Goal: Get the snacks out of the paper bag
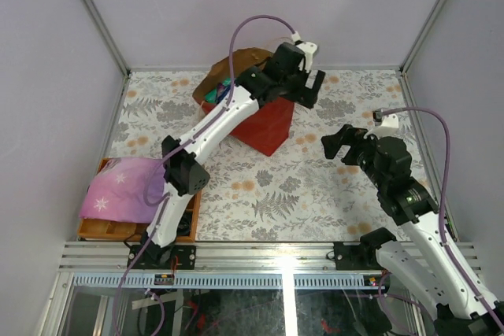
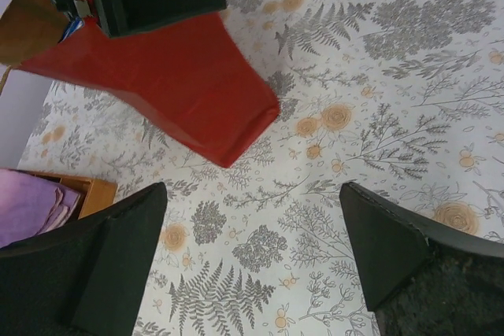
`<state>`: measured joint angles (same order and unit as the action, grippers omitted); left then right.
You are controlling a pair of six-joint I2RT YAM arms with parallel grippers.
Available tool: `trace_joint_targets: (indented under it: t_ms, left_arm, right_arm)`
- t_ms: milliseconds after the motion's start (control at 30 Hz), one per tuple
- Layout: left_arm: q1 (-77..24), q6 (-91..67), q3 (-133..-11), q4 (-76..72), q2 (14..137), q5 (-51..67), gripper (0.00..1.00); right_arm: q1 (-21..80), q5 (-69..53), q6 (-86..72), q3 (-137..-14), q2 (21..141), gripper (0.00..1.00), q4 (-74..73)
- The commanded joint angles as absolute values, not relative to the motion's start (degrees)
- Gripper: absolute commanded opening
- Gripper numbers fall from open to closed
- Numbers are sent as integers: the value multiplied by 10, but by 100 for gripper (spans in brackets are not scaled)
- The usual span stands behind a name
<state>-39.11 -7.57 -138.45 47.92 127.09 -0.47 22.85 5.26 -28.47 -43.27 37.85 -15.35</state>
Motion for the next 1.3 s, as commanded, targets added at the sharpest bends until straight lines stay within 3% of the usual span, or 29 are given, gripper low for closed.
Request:
trace_joint_targets:
  t_ms: [0,100,233,333,433,600,867,1067,1267]
  left_arm:
    - [-418,-77,-1420,433,1199,-57,100]
    - [-399,-85,-1334,445,1069,-126,100]
    - [-330,-130,-1098,386,809,-158,100]
    - [-221,-217,-935,382,639,-199,100]
    - [-150,-272,-826,433,557,-220,100]
    - [-73,-317,-705,504,565,-203,100]
    - [56,-297,-621,491,569,-86,100]
    - [73,-285,-603,485,555,-44,100]
    - [74,-275,-587,485,540,-44,100]
  right_arm:
    - [232,-14,-286,-419,383,99,-107]
    - [270,-28,-303,-400,390,99,-58]
    - [393,46,-291,-407,437,99,-16]
    - [539,151,-262,-444,528,100,9]
    - [652,235,-247,-508,647,97,26]
    - [671,229,-361,-597,846,94,58]
    - [680,240,-443,-772,1096,79,71]
    - [684,312,-479,-908,1227,72,0]
    - [684,341,-481,-1006,1312,57,-75]
